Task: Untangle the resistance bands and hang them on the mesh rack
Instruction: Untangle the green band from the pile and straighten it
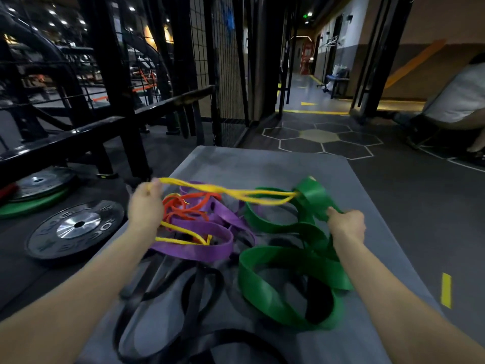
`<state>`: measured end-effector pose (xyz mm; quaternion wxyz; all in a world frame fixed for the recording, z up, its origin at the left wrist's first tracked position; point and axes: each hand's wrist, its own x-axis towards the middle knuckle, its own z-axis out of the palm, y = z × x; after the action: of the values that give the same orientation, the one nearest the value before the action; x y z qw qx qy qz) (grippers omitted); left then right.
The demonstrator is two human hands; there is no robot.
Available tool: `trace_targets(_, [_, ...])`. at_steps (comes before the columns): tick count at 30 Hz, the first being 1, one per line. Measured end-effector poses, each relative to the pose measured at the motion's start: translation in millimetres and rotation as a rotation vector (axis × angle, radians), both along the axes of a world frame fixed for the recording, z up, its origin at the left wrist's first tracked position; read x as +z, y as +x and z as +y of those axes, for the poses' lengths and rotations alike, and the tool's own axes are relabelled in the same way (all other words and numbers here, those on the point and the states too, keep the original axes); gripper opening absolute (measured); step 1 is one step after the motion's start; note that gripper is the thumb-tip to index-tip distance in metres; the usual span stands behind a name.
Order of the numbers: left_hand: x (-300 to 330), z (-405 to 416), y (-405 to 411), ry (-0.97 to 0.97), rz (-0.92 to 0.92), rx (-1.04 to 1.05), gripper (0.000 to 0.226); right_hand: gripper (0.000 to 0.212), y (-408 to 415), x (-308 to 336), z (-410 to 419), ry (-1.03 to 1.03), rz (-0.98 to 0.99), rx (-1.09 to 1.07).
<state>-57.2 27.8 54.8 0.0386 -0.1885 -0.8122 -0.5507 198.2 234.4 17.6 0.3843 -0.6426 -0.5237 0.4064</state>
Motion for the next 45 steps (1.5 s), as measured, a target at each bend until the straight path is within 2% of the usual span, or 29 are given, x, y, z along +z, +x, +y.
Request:
trace_targets(3, [-13.4, 11.1, 4.5, -0.445, 0.084, -0.19, 0.038, 0.034, -3.7, 4.3, -6.2, 0.056, -0.064, 0.077])
trace_targets(5, [-22.3, 17.1, 13.3, -0.69, 0.143, -0.149, 0.041, 0.024, -5.2, 6.2, -15.4, 0.125, -0.157, 0.166])
trace_targets(6, [-27.4, 20.3, 18.0, -0.754, 0.215, -0.13, 0.048, 0.022, -3.6, 5.9, -19.3, 0.173, -0.211, 0.217])
trace_targets(9, [-39.1, 33.5, 41.7, -0.703, 0.552, -0.289, 0.067, 0.043, 3.6, -0.2, -23.6, 0.296, -0.268, 0.311])
trace_targets(11, [-44.5, 48.6, 54.4, -0.678, 0.647, -0.426, 0.076, 0.043, 6.6, -2.5, -24.7, 0.375, -0.287, 0.375])
trace_targets(14, [-54.2, 79.7, 62.7, -0.764, 0.623, -0.517, 0.082, 0.034, 13.9, -3.6, -23.8, 0.479, -0.229, 0.43])
trace_targets(17, [-67.7, 103.2, 58.4, -0.879, 0.491, -0.578, 0.085, 0.017, 28.4, -5.2, -19.2, 0.542, -0.11, 0.439])
trace_targets(20, [-80.7, 113.4, 58.3, -0.932, 0.49, -0.627, 0.074, 0.007, 39.9, -2.1, -17.2, 0.535, 0.018, 0.43])
trace_targets(23, [-80.0, 111.3, 59.3, -0.736, 0.564, -0.598, 0.041, 0.009, 39.8, -3.6, -14.4, 0.508, 0.077, 0.357])
trace_targets(24, [-76.6, 108.6, 58.4, -0.615, 0.538, -0.624, 0.038, 0.009, 37.2, -5.3, -13.1, 0.5, 0.054, 0.328])
trace_targets(27, [-53.8, 94.8, 58.2, -0.142, 0.332, -0.711, 0.047, 0.033, 26.2, -13.4, -10.1, 0.412, -0.119, 0.228])
trace_targets(30, [-20.0, 75.7, 51.5, 0.331, 0.149, -0.456, 0.04, 0.039, 19.7, -23.0, -11.4, 0.286, -0.272, 0.165])
trace_targets(32, [-1.9, 54.5, 37.3, 0.403, 0.217, -0.24, 0.042, 0.035, 19.9, -26.1, -13.4, 0.266, -0.332, 0.14])
trace_targets(33, [-0.1, 44.0, 25.3, 0.303, 0.292, -0.201, 0.042, 0.032, 20.1, -25.9, -14.6, 0.277, -0.355, 0.141])
trace_targets(35, [-5.5, 24.7, 5.6, -0.191, 0.353, -0.259, 0.035, 0.027, 20.1, -22.2, -19.8, 0.329, -0.392, 0.163])
trace_targets(37, [-17.7, 6.2, 1.4, -0.71, 0.356, -0.429, 0.042, 0.025, 18.0, -17.4, -27.5, 0.395, -0.431, 0.208])
trace_targets(38, [-22.2, -3.4, 6.3, -0.856, 0.402, -0.541, 0.053, 0.024, 16.4, -15.7, -32.1, 0.426, -0.457, 0.242])
trace_targets(40, [-30.6, -21.6, 26.6, -0.997, 0.46, -0.68, 0.08, 0.023, 12.3, -14.7, -41.7, 0.478, -0.513, 0.314])
trace_targets(42, [-43.6, -39.5, 50.1, -1.108, 0.481, -0.721, 0.112, 0.024, 7.5, -14.9, -53.4, 0.56, -0.576, 0.385])
trace_targets(45, [-65.1, -61.0, 83.0, -1.206, 0.536, -0.755, 0.131, 0.03, -1.7, -16.5, -70.5, 0.689, -0.669, 0.456])
